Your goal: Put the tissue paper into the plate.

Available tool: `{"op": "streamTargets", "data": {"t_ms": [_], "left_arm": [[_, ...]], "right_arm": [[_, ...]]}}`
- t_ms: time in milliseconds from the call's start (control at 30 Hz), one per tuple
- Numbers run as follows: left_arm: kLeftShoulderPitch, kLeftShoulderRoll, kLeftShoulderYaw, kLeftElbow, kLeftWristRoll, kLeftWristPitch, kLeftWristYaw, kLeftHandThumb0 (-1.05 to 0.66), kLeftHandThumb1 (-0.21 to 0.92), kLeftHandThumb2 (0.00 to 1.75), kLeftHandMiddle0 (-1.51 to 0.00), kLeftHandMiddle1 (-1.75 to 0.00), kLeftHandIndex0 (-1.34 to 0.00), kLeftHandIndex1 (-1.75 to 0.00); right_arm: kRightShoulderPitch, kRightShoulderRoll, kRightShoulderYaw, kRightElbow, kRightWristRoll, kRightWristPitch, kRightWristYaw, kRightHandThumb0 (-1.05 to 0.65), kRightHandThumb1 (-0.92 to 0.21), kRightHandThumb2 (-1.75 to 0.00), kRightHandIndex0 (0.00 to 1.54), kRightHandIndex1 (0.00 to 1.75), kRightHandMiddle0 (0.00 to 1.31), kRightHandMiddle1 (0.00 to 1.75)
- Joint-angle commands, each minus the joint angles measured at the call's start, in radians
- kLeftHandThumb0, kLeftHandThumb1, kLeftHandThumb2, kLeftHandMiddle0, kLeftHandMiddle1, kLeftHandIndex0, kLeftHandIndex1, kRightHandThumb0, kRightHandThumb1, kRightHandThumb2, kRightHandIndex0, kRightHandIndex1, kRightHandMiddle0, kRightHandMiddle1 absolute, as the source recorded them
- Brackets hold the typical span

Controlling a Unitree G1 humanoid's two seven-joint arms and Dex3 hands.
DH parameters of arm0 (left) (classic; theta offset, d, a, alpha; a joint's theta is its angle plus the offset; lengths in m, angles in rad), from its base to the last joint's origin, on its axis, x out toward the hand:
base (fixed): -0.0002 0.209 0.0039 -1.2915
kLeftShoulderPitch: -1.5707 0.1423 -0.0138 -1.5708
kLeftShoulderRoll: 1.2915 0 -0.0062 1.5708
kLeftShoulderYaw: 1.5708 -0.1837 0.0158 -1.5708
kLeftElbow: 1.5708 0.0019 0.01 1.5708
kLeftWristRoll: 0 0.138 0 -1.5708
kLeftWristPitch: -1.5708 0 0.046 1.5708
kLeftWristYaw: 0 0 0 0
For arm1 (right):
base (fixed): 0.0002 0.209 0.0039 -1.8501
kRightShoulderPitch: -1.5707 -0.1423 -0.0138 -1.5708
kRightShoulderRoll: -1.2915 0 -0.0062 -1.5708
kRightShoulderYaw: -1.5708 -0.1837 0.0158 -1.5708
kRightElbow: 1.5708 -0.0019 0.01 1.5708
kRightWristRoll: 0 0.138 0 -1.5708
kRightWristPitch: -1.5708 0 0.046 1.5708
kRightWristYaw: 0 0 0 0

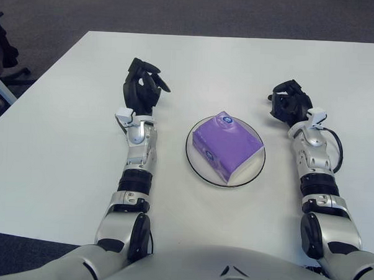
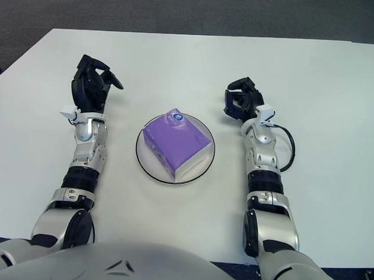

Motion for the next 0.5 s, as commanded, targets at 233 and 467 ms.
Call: {"op": "streamTargets", "data": {"t_ms": [233, 467], "left_arm": [[0.166, -0.009, 0.001, 0.013, 0.030, 0.185, 0.030, -0.31, 0.92, 0.65, -1.03, -1.75, -0.70, -1.75], [0.176, -0.003, -0.017, -0.021, 0.064, 0.284, 0.048, -0.31, 0.92, 0.60, -1.02, -1.75, -0.67, -1.75]], "right_arm": [[0.109, 0.102, -0.034, 0.088, 0.005, -0.189, -0.063, -0.01, -0.48, -1.06, 0.60, 1.53, 0.30, 1.75], [0.115, 0.119, -0.028, 0.086, -0.019, -0.223, -0.134, -0.01, -0.44, -1.13, 0.61, 1.57, 0.32, 1.75]]}}
